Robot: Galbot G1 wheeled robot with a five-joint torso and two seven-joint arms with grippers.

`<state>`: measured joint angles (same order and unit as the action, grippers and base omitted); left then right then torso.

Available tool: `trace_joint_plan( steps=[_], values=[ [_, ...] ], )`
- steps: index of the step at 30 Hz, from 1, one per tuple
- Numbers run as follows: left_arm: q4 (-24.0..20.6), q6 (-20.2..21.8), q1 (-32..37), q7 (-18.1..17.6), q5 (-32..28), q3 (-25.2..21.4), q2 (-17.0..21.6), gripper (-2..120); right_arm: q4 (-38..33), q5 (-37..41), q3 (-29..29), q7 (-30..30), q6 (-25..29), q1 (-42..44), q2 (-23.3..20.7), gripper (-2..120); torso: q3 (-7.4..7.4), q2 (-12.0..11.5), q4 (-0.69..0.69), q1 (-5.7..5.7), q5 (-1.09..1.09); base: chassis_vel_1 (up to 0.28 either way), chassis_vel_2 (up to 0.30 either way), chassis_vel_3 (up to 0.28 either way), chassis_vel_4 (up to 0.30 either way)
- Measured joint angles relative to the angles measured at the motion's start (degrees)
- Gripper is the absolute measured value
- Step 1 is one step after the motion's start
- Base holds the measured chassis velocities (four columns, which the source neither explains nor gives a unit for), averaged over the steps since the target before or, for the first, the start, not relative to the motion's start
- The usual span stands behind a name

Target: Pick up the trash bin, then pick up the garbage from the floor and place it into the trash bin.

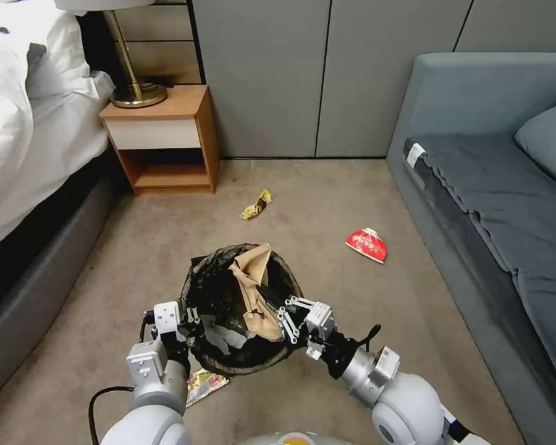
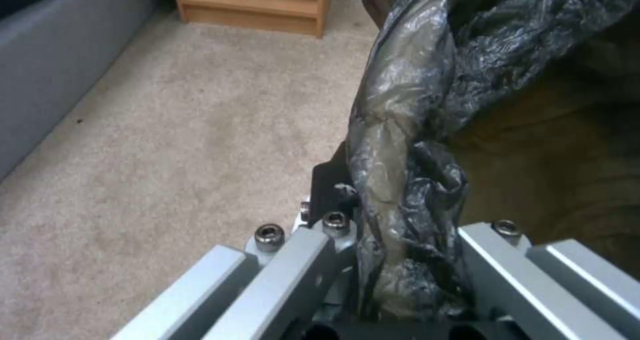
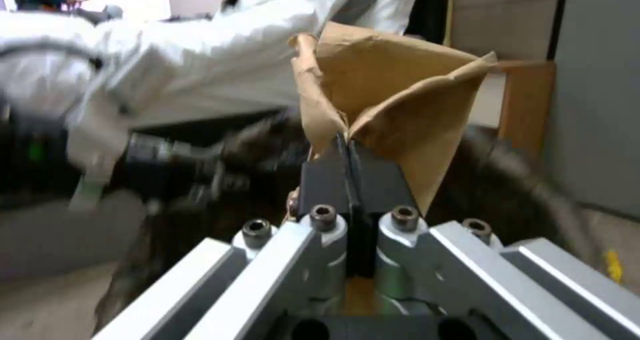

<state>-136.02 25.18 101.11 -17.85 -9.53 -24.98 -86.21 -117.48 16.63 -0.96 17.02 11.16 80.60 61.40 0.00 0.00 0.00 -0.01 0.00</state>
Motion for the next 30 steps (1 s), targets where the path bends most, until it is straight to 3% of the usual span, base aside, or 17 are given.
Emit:
trace_joint_plan(
  steps=[2,4,6,7,22,24,26,30],
  values=[
    [0.0,0.0,-0.1,0.0,0.0,0.0,0.0,1,0.4,-0.5,0.3,0.0,-0.1,0.1,-0.1,1,0.0,0.0,0.0,0.0,0.0,0.0,0.0,0.0,0.0],
    [0.0,0.2,-0.2,0.0,-0.1,0.0,0.0,1,1.3,-1.7,1.0,-0.3,-0.1,0.4,-0.3,12,0.0,0.0,0.0,0.0,0.0,0.0,0.0,0.0,0.0],
    [-0.1,0.2,-0.2,0.0,-0.1,0.1,0.0,1,1.5,-2.1,1.2,-0.3,-0.1,0.5,-0.4,15,0.0,0.0,0.0,0.0,0.0,0.0,0.0,0.0,0.0],
    [-0.1,0.2,-0.3,0.0,-0.1,0.1,0.0,1,1.7,-2.4,1.4,-0.4,-0.1,0.5,-0.6,23,0.01,0.0,-0.01,0.0,0.0,0.0,0.0,0.0,0.0],
    [-0.1,0.2,-0.4,0.1,0.5,0.5,0.1,1,0.5,-3.1,1.5,-0.9,-0.9,-0.7,-1.4,72,0.01,0.0,0.0,0.0,0.0,0.0,0.0,0.0,0.0],
    [-0.1,0.2,-0.3,0.1,0.6,0.5,0.1,1,-0.6,-3.4,1.1,-1.2,-0.8,-0.7,-1.3,84,0.01,0.0,0.0,0.0,0.0,0.0,0.0,0.0,0.0],
    [-0.1,0.2,-0.3,0.1,0.7,0.5,0.1,1,-1.5,-3.7,0.7,-1.6,-0.6,-0.7,-1.0,87,0.01,0.0,0.0,0.0,0.0,0.0,0.0,0.0,0.0],
    [0.4,0.0,-0.3,0.1,0.9,0.5,0.1,1,-8.4,-6.0,-2.2,-7.8,0.6,-0.2,2.7,100,0.01,0.0,0.01,0.0,-0.01,0.0,0.0,0.0,0.0]
  ],
)
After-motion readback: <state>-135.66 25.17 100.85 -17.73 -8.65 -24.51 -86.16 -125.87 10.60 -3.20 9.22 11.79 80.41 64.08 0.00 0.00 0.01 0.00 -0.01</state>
